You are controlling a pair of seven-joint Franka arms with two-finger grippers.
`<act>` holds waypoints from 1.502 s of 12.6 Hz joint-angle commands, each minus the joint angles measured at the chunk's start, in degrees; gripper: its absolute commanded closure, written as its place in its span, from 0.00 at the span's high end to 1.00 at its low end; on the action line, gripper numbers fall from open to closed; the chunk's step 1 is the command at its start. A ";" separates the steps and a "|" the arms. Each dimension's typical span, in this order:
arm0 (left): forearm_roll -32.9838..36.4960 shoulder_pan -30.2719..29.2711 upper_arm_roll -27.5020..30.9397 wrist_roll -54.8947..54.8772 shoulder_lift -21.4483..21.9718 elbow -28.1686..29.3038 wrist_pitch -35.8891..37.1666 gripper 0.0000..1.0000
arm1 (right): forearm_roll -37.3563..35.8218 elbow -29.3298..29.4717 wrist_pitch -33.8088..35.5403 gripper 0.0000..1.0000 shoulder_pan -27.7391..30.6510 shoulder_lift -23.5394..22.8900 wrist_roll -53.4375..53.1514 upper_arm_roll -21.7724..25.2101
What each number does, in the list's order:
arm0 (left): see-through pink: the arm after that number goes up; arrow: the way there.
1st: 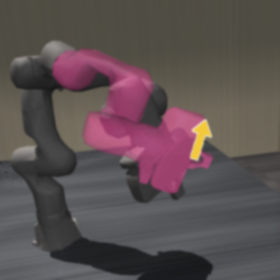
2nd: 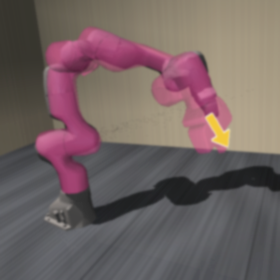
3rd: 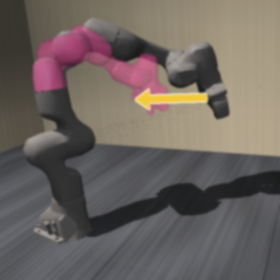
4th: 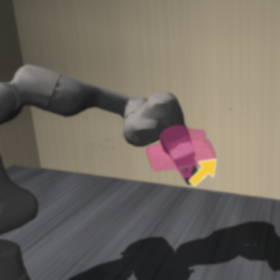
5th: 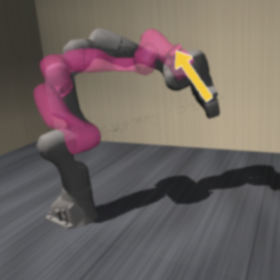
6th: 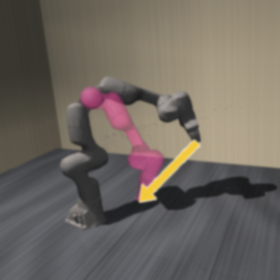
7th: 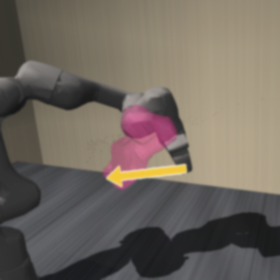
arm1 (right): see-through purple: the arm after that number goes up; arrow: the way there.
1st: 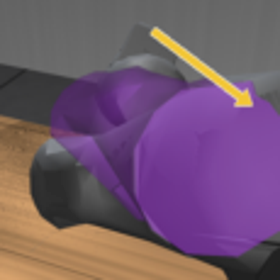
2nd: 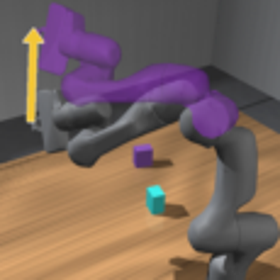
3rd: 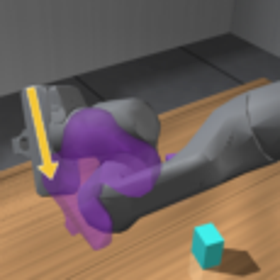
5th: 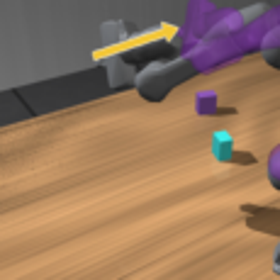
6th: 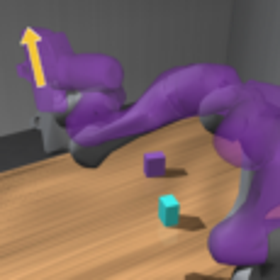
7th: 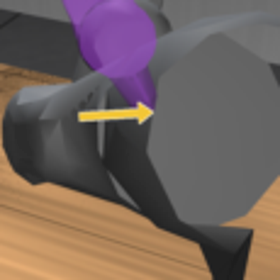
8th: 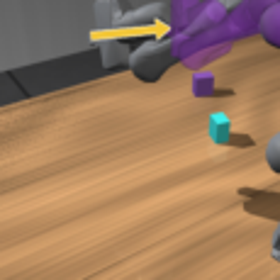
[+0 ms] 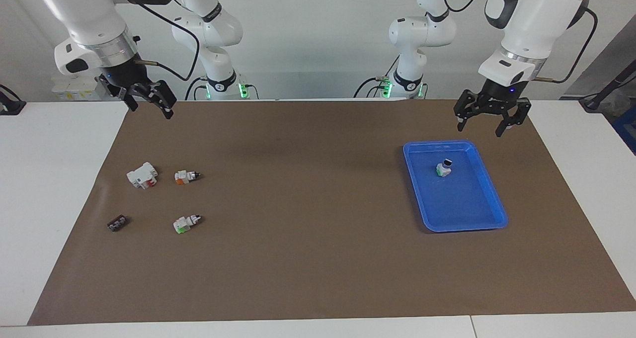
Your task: Turn and place switch with both arms
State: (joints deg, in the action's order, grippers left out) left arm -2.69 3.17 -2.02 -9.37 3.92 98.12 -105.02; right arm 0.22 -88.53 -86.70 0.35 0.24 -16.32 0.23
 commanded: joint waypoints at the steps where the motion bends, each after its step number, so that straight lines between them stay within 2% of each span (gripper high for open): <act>1: 0.41 -0.62 -0.27 2.86 -4.27 -9.24 6.13 1.00 | 0.58 -0.67 -0.92 1.00 0.00 0.29 2.25 0.47; 4: -0.74 -0.62 -0.18 3.22 -4.80 -10.57 10.17 1.00 | 0.84 -0.76 -0.57 1.00 0.09 0.29 1.73 0.38; 6: -0.22 -0.62 -0.09 3.48 -6.38 -14.43 15.43 1.00 | 1.28 -0.76 -0.57 1.00 -0.35 0.29 1.82 0.29; 7: 0.14 -0.62 -0.09 4.27 -6.12 -14.54 16.50 1.00 | 1.37 -0.76 -0.66 1.00 -0.52 0.29 1.82 0.29; 9: 1.02 -0.45 -0.18 5.24 -3.41 -10.08 16.17 1.00 | 1.37 -0.76 -0.57 1.00 -0.53 0.29 1.82 0.21; 10: 1.19 -0.53 -0.09 5.24 -3.13 -9.71 16.16 1.00 | 1.37 -0.76 -0.66 1.00 -0.53 0.38 1.82 0.21; 19: 2.95 -1.59 0.26 5.50 -2.17 -10.32 19.33 1.00 | 1.37 -0.76 -0.57 1.00 -0.53 0.47 1.82 0.21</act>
State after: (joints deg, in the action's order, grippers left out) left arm -0.87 2.33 -1.57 -4.37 0.37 86.82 -86.62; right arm 0.40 -88.61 -86.70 -0.42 0.24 -16.10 0.29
